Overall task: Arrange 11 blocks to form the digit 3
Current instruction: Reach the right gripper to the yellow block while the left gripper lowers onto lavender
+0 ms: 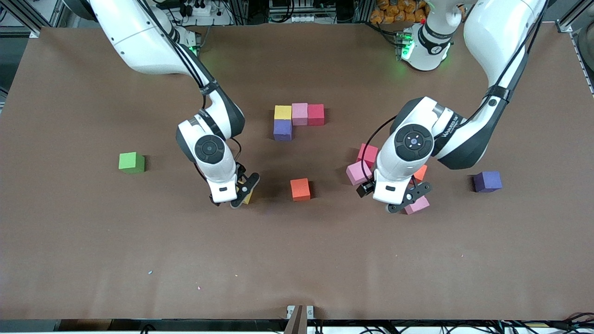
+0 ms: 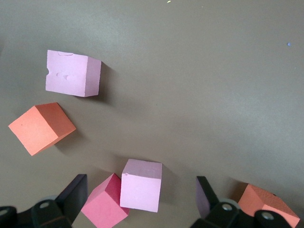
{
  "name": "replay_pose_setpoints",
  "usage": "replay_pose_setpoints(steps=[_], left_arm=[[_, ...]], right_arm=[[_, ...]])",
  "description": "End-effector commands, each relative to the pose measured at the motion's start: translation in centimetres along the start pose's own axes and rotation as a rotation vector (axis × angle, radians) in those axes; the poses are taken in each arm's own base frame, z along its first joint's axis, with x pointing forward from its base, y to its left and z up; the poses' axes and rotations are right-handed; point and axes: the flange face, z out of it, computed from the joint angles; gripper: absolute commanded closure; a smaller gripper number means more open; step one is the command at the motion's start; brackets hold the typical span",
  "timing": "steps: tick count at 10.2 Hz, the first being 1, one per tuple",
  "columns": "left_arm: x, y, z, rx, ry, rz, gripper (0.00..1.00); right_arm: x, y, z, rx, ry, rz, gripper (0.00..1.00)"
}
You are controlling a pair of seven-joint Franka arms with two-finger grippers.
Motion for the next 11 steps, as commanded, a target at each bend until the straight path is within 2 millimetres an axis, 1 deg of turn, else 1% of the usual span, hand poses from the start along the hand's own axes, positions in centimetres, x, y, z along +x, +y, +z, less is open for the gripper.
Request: replay_pose_setpoints(steps=[1, 2, 3, 4, 6, 8, 9, 10, 11], left_arm=[[-0.3, -0.6, -1.4, -0.007, -0.005, -0.011, 0.0], [-0.4, -0.6, -1.7, -0.009, -0.001, -0.01, 0.0], [-0.3, -0.7, -1.5, -0.006, -0.002, -0.009, 0.0], [-0.3, -0.7, -1.3, -0.005, -0.005, -0.003, 0.0], [-0.4, -0.6, -0.8, 0.0, -0.011, 0.002, 0.0], [-0.5, -0.5, -0.2, 0.007, -0.018, 0.005, 0.0], [-1.2, 0.0, 1.2, 0.019, -0.036, 0.024, 0.0], [-1.5, 0.1, 2.1, 0.029, -0.045, 0.037, 0.0], [-1.6, 0.0, 2.9, 0.033, -0.053, 0.067, 0.0]], right_arm=[[0.1, -0.2, -0.5, -0.009, 0.012, -0.084, 0.0], [0.1, 0.1, -0.6, -0.004, 0.019, -0.1, 0.0], [0.5, -0.1, -0.8, -0.005, 0.026, -0.124, 0.0], [1.1, -0.2, -0.5, -0.006, 0.035, -0.134, 0.0], [2.1, -1.2, 0.8, -0.012, 0.065, -0.151, 0.0], [2.5, -1.9, 0.7, -0.01, 0.067, -0.161, 0.0], [2.5, -2.0, 0.7, -0.012, 0.066, -0.167, 0.0], [2.4, -2.0, 0.8, -0.012, 0.064, -0.191, 0.0], [2.3, -1.7, 0.9, -0.013, 0.064, -0.219, 0.08]])
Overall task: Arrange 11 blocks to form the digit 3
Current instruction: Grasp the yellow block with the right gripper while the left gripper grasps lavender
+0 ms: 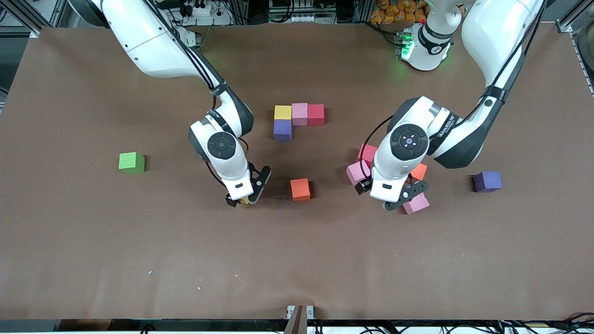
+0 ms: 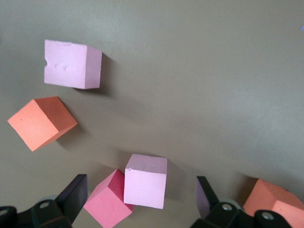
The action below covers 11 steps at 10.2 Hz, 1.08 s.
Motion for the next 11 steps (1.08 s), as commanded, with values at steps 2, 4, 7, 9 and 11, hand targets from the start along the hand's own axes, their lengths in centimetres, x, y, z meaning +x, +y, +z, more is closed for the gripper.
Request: replay_pose_setpoints(steps=[2, 4, 7, 9, 11], left_arm=[[-0.8, 0.0, 2.1, -0.013, -0.034, 0.069, 0.0], [-1.9, 1.0, 3.3, -0.03, -0.04, 0.092, 0.0], [-3.5, 0.5, 6.9, -0.049, -0.051, 0.143, 0.0], [-4.1, 0.3, 7.9, -0.048, -0.051, 0.156, 0.0], [-4.4, 0.0, 9.5, -0.024, -0.053, 0.175, 0.0]], right_arm=[[0.2, 0.3, 0.6, 0.009, 0.004, -0.051, 0.55], [0.3, 0.2, 0.6, 0.011, 0.004, -0.049, 0.97], [0.2, 0.3, 0.5, 0.013, 0.002, -0.04, 1.0], [0.0, 0.4, 0.0, 0.077, 0.027, 0.06, 1.0], [-0.3, 0.4, -1.3, 0.129, 0.011, 0.232, 1.0]])
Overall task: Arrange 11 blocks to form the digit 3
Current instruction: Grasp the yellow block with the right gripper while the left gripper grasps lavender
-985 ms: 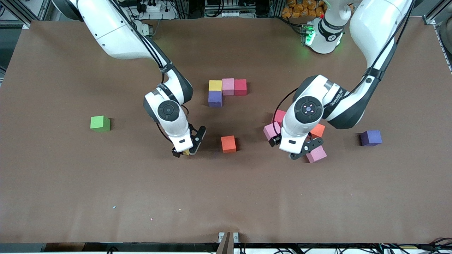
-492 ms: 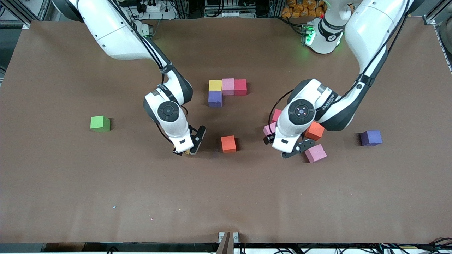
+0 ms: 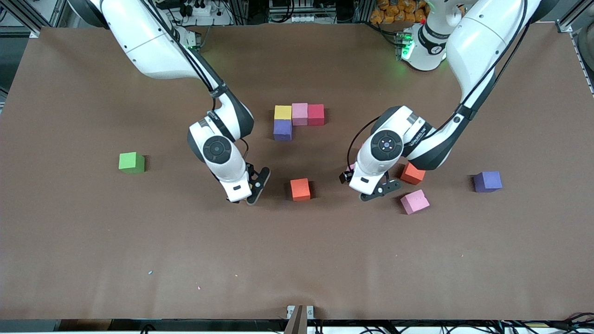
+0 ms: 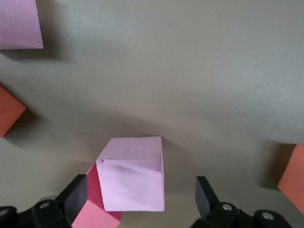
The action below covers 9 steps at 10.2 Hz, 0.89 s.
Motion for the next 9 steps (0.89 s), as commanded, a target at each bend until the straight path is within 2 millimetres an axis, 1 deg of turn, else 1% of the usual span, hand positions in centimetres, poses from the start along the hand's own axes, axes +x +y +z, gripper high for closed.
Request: replay_pose_setpoints(steps=[1, 2, 3, 4, 5, 6, 7, 8, 9], left_arm=[[-0.5, -0.5, 1.2, 0.012, -0.001, 0.032, 0.0], [-0.5, -0.6, 1.5, 0.016, -0.004, 0.035, 0.0], [-0.5, -0.6, 1.8, 0.025, 0.005, 0.044, 0.0], [-0.5, -0.6, 2.4, 0.031, 0.005, 0.053, 0.0], [-0.3, -0.8, 2.7, 0.033, 0.004, 0.051, 0.0], [-0.3, -0.6, 3.0, 0.022, 0.006, 0.054, 0.0], [-0.3, -0.3, 3.8, 0.005, 0.004, 0.055, 0.0], [-0.1, -0.3, 4.0, 0.002, 0.008, 0.053, 0.0], [-0.2, -0.3, 4.1, 0.002, 0.008, 0.054, 0.0]], right_arm=[[-0.1, -0.3, -1.8, 0.033, -0.016, 0.212, 1.0], [0.2, -1.0, -3.0, 0.033, -0.025, 0.324, 1.0], [0.8, -2.2, -3.6, 0.035, -0.033, 0.461, 1.0], [1.4, -3.5, -4.0, 0.042, -0.028, 0.555, 1.0], [1.7, -4.0, -4.2, 0.049, -0.025, 0.64, 1.0], [2.4, -5.3, -4.7, 0.058, -0.02, 0.735, 1.0], [3.0, -6.7, -4.9, 0.07, -0.013, 0.838, 1.0], [3.8, -8.2, -5.3, 0.082, 0.001, 0.917, 1.0], [4.0, -9.0, -5.3, 0.085, 0.001, 0.975, 1.0]])
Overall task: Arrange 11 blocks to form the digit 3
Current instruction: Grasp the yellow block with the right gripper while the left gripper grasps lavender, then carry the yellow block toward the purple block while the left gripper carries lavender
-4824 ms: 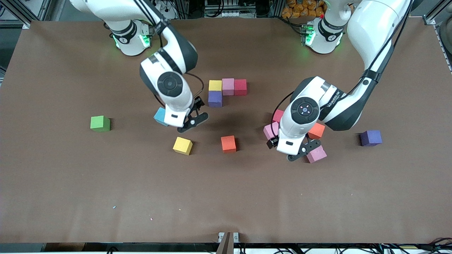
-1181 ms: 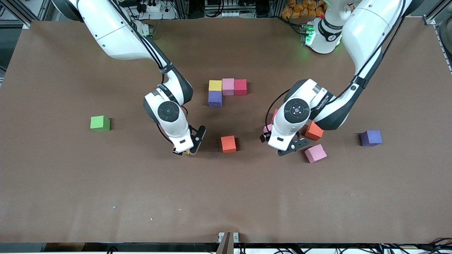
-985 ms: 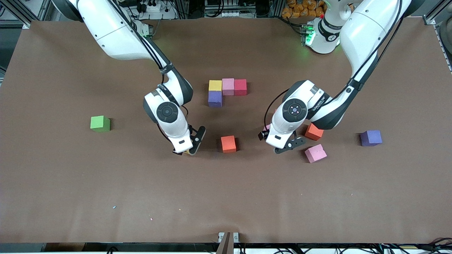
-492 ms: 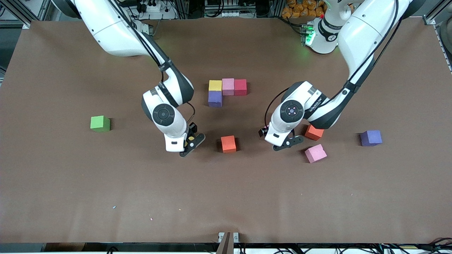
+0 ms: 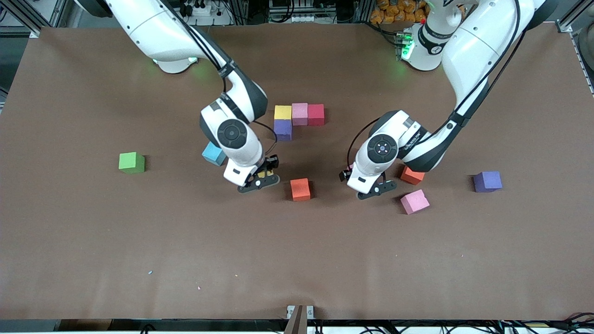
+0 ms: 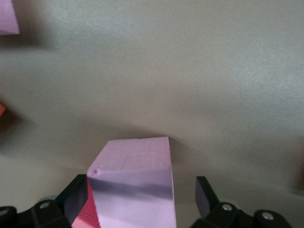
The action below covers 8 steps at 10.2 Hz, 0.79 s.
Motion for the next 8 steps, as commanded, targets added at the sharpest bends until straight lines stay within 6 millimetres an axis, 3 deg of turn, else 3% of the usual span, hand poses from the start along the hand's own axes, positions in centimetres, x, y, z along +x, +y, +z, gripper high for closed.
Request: replay_pose_setpoints(steps=[1, 3, 5, 6, 7, 8], left_arm=[[-0.1, -0.1, 0.5, 0.002, 0.018, 0.024, 0.0], [-0.4, -0.1, 1.3, 0.011, 0.011, 0.026, 0.0], [-0.4, -0.2, 1.4, 0.012, 0.011, 0.018, 0.0], [-0.4, -0.2, 1.5, 0.013, 0.011, 0.017, 0.08], [-0.4, -0.2, 1.5, 0.013, 0.011, 0.017, 0.34], [-0.4, -0.3, 1.5, 0.012, 0.009, 0.013, 0.5]], right_arm=[[-2.4, -1.9, -0.4, 0.025, 0.025, 0.132, 1.0], [-4.7, -1.9, 0.7, 0.039, 0.062, 0.158, 1.0], [-6.1, -3.1, 1.0, 0.029, 0.056, 0.222, 1.0], [-6.7, -3.1, 0.9, 0.024, 0.053, 0.224, 1.0], [-7.2, -3.0, 1.1, 0.023, 0.055, 0.225, 1.0], [-7.6, -3.1, 1.3, 0.027, 0.058, 0.237, 1.0]])
